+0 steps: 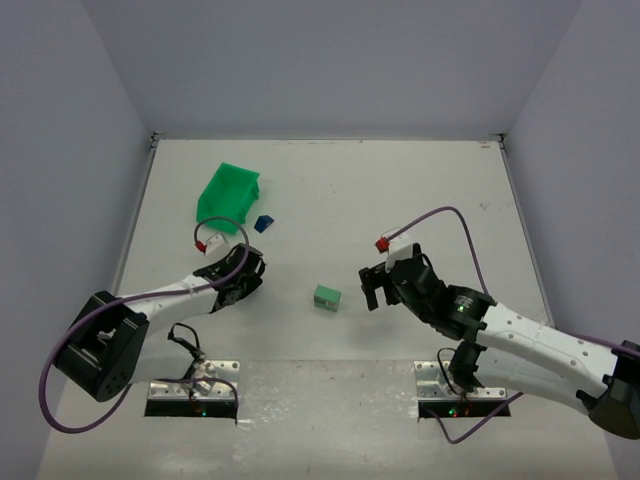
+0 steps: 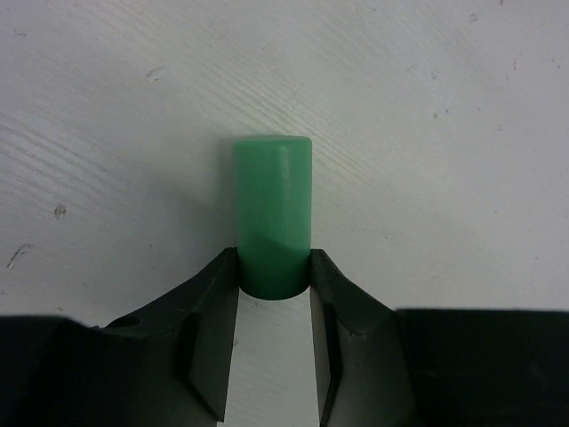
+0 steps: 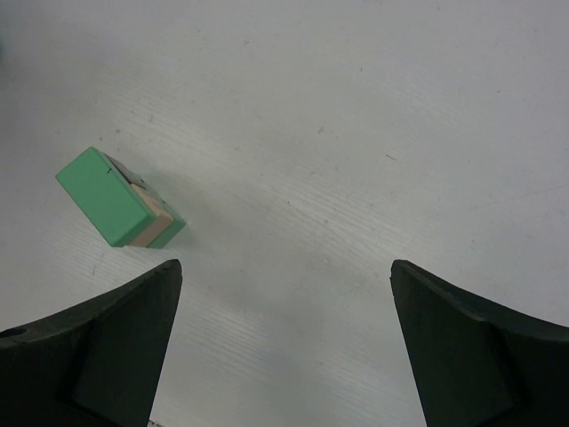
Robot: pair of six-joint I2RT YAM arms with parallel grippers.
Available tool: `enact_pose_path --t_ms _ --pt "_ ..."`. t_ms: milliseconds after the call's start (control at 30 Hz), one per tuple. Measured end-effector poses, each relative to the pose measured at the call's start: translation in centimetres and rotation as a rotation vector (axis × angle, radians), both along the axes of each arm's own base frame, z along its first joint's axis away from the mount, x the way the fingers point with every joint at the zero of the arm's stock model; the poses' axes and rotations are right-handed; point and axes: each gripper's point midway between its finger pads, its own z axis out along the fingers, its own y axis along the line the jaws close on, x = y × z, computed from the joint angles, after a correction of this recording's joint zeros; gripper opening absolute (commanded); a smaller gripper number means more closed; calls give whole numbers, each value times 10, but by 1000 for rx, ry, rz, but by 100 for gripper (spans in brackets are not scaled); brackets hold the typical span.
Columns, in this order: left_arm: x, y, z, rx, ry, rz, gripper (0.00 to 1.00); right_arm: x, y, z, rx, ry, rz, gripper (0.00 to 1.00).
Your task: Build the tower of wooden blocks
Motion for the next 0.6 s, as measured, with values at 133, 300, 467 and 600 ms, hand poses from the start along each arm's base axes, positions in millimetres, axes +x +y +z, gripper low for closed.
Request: enact_pose_path --t_ms 133,300,467,600 --pt "-1 1 1 24 9 -27 0 -2 -1 1 17 -1 1 99" --pt "2 -17 25 72 -57 -181 0 -8 7 2 50 21 43 99" --pt "-1 -88 106 -20 -336 -549 0 -19 27 4 119 60 139 99" --pt "-25 -140 182 -114 -628 -969 0 -30 38 13 186 84 206 99"
